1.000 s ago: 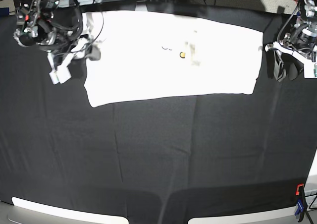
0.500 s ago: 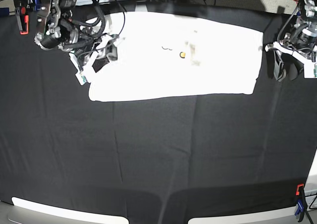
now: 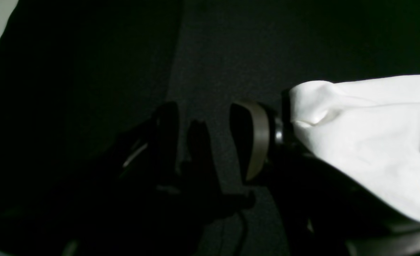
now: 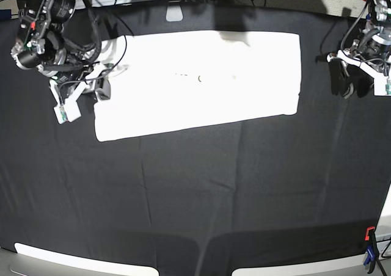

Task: Layout the t-shirt on the table in an organized manner, then fold the t-shirt properly
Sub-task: 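Lift and fold the shirt over with both grippers into a square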

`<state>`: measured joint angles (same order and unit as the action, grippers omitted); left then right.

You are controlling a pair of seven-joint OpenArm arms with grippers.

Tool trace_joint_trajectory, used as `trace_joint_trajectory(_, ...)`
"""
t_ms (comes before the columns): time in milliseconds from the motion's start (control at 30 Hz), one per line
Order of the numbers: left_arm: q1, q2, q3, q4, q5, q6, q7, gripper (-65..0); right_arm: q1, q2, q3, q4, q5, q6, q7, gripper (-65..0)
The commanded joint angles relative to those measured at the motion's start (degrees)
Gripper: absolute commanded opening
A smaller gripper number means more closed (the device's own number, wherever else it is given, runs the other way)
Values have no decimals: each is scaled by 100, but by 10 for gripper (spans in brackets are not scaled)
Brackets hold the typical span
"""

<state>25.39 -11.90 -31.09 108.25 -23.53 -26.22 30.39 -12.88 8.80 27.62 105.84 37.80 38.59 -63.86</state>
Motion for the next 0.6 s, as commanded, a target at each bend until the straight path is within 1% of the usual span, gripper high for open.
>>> trace_joint_trajectory(0, 2, -52, -33, 90, -55, -44, -157, -396, 48, 7, -59, 232, 323, 20, 20, -650)
trace_joint_trajectory(33, 0, -52, -33, 90, -55, -44, -160, -396, 50, -39, -157, 348, 468, 9, -76, -650)
trace_joint_trajectory(100, 2, -52, -33, 90, -55, -44, -160, -396, 50, -190, -487, 542, 452, -83, -98, -650)
trace_joint_trajectory(233, 4, -52, -33, 90, -52, -44, -157, -396, 90, -555, -1593, 616, 391, -177, -81, -650)
trace_joint_trajectory(300, 4, -52, -33, 90, -52, -44, -155, -396, 195, -787, -2234, 616, 50, -317, -11, -650)
trace_joint_trajectory(433, 11, -52, -35, 90, -50, -44, -153, -396, 494, -1296, -3414, 616, -977, -675, 168, -650)
trace_joint_trajectory(500, 22, -52, -33, 90, -50, -44, -153, -396, 586, -1569, -3886, 610, -1512, -824, 363, -650)
trace_joint_trajectory(567, 24, -50, -35, 90, -50, -42, -146, -396, 608, -1780, -4262, 551, -1926, -1073, 614, -650)
